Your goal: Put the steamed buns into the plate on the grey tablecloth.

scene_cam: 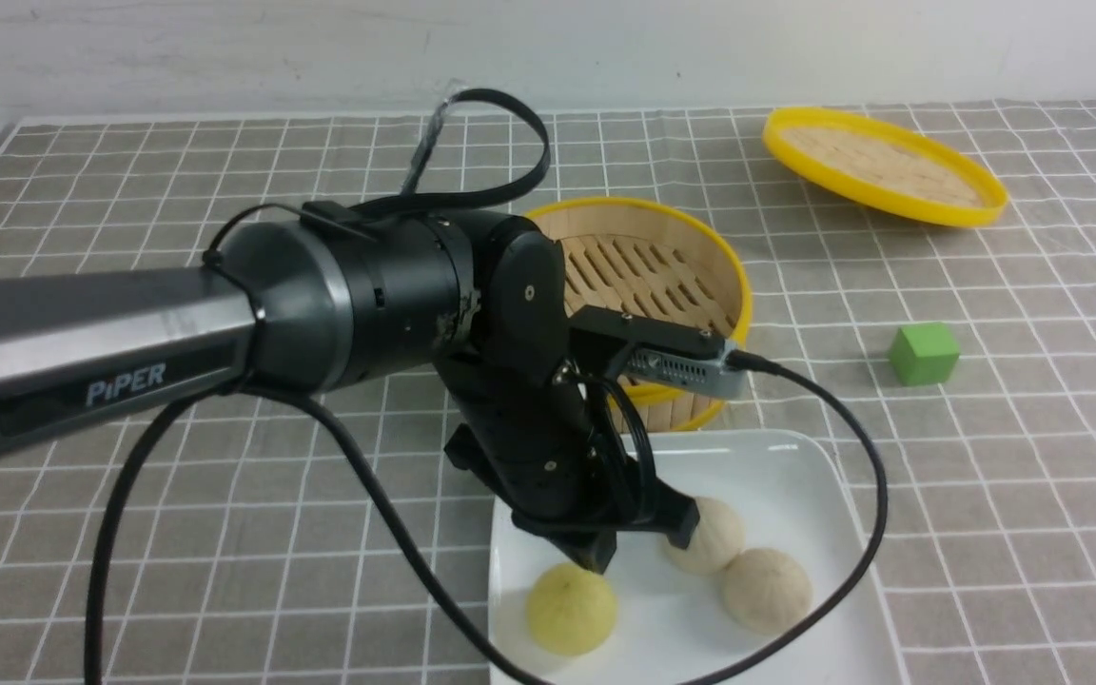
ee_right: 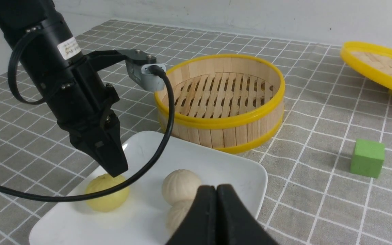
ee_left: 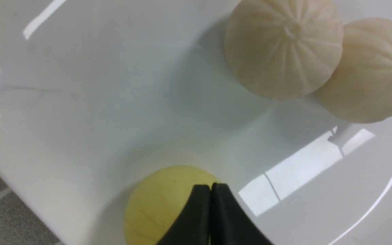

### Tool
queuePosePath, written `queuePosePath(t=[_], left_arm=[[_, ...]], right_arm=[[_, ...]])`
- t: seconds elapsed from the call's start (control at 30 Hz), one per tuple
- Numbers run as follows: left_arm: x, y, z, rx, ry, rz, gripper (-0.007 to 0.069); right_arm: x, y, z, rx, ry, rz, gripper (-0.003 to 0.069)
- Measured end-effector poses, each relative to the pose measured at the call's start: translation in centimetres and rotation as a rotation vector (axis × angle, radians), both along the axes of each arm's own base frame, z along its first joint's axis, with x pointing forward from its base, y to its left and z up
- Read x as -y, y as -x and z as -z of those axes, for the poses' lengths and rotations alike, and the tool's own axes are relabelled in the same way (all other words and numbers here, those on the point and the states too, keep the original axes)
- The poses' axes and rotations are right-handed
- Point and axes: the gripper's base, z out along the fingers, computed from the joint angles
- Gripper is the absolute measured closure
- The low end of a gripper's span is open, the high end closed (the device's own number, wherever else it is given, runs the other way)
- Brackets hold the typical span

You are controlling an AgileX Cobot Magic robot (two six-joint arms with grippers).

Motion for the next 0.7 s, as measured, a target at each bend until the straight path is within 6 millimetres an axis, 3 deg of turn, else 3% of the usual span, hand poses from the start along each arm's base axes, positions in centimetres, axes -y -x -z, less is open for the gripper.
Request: queuePosePath(t=[0.33,0.53,0.7], left_arm=[[0.0,-0.1,0.0,0.008,0.000,0.001,0.0622],[0.0,-0.2,0.0,0.020,-0.004,0.004,0.0622],[-0.3,0.0,-1.3,0.066,0.007,0.013,0.0622]], right_arm=[[0.2,0.2,0.7,0.019,-0.002,0.005,0.0664],[1.3,0.4,3.9,0.094,-0.025,0.180,0.0660],[2.2,-0.2,8.1,0.031,0.020,0.368,0.0657]])
